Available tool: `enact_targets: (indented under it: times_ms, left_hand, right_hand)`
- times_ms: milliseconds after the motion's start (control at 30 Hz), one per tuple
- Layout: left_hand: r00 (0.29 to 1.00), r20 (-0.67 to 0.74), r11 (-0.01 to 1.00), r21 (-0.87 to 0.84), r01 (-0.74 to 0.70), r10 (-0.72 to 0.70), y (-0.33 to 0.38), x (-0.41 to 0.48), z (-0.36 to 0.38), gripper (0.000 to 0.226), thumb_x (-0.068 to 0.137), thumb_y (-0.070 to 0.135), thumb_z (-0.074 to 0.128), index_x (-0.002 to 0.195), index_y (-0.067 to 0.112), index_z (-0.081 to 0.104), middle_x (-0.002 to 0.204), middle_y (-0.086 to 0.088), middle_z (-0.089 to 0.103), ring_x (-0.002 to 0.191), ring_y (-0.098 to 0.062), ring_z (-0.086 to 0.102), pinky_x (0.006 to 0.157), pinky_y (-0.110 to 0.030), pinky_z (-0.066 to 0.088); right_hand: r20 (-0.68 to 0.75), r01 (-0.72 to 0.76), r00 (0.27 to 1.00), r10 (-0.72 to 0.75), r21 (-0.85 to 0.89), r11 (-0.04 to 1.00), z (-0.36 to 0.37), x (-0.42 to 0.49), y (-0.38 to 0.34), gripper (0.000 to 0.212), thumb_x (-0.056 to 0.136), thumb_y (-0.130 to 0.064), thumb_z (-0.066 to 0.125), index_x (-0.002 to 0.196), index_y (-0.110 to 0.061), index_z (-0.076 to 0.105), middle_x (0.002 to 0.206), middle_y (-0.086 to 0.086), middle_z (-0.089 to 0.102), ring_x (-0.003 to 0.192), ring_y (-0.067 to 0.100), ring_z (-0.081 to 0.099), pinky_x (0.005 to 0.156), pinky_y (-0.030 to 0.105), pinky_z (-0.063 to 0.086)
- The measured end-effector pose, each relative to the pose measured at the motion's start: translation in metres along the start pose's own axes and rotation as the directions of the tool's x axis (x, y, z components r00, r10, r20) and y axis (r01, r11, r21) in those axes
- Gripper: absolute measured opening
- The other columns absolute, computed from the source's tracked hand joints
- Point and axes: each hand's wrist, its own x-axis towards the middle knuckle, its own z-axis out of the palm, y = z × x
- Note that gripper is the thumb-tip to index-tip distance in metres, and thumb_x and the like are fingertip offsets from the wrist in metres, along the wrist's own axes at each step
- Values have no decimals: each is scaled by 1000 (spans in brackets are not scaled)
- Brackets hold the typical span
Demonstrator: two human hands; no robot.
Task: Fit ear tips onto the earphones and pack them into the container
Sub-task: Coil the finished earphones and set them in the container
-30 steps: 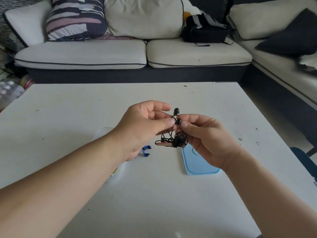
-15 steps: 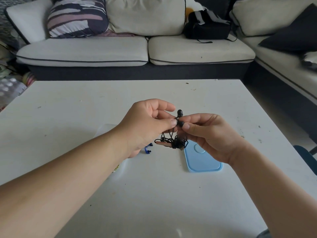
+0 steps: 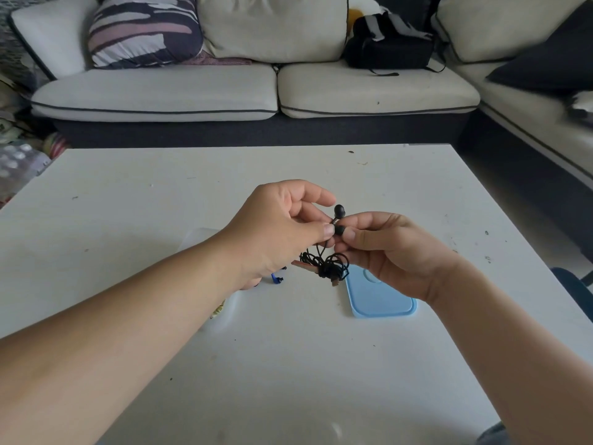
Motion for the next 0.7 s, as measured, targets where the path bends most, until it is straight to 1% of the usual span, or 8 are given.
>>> enact_targets:
  times_ms: [133, 267, 333, 433, 500, 600, 633, 700]
  left_hand:
    - [1000, 29, 1000, 3, -10, 10, 0, 0, -1, 33, 90, 0, 75, 115, 20, 70, 88, -4, 80, 86, -19, 78, 98, -41, 59]
    - [998, 67, 998, -53, 26, -22, -2, 0, -2, 35, 89, -2, 74, 117, 19, 70, 90, -7, 80, 88, -22, 78, 97, -36, 59]
    - [996, 75, 994, -91, 62, -55, -3, -1, -1, 35, 89, -4, 74, 117, 16, 70, 91, -9, 80, 86, -23, 78, 92, -33, 60]
    - [989, 80, 972, -188, 137, -124, -3, -2, -1, 35, 89, -9, 72, 118, 10, 69, 94, -17, 78, 82, -26, 77, 80, -29, 61]
    - [987, 80, 969, -196, 153, -140, -2, -2, 0, 35, 89, -10, 72, 118, 9, 68, 93, -17, 78, 81, -27, 77, 78, -28, 61]
    - [990, 50, 982, -136, 134, -128, -2, -2, 1, 34, 88, -7, 73, 116, 11, 69, 89, -11, 79, 81, -22, 78, 84, -30, 60]
    - [992, 30, 986, -112, 125, -123, -3, -2, 2, 34, 88, -5, 74, 116, 13, 70, 89, -8, 79, 82, -21, 78, 88, -31, 60]
    - [994, -9, 990, -84, 111, -112, -5, -1, 2, 33, 88, -2, 76, 115, 17, 71, 89, -6, 79, 85, -21, 79, 97, -38, 58]
  right_hand:
    - [25, -59, 998, 58, 48, 997, -1, 0, -1, 15, 81, -1, 64, 87, -3, 79, 88, 17, 75, 72, 17, 71, 69, 24, 60]
    - [25, -86, 996, 86, 18, 996, -3, -1, -4, 19, 79, 2, 65, 74, -10, 79, 83, 16, 75, 68, 17, 72, 65, 24, 61]
    - [24, -40, 999, 41, -52, 998, -4, -1, -4, 17, 77, 2, 67, 74, -10, 79, 82, 18, 74, 70, 21, 73, 68, 28, 62]
    - [7, 72, 997, -72, -164, 984, -6, 0, -2, 10, 75, 3, 73, 82, -4, 77, 87, 27, 71, 76, 32, 72, 73, 37, 62]
    - [-12, 104, 994, -109, -209, 972, -7, 0, -2, 13, 75, 5, 79, 87, 1, 74, 90, 32, 70, 78, 36, 70, 74, 39, 62]
    - [-36, 108, 992, -122, -274, 956, -7, 0, 0, 16, 76, -1, 81, 88, 4, 73, 86, 28, 71, 77, 36, 68, 74, 42, 61]
    - [-47, 112, 990, -130, -284, 952, -5, -1, 1, 15, 78, -3, 78, 89, 5, 72, 86, 27, 72, 77, 37, 68, 74, 42, 61]
    - [-79, 134, 984, -162, -277, 951, -1, -1, 4, 11, 84, -2, 72, 91, 7, 71, 90, 30, 72, 79, 37, 68, 75, 40, 61]
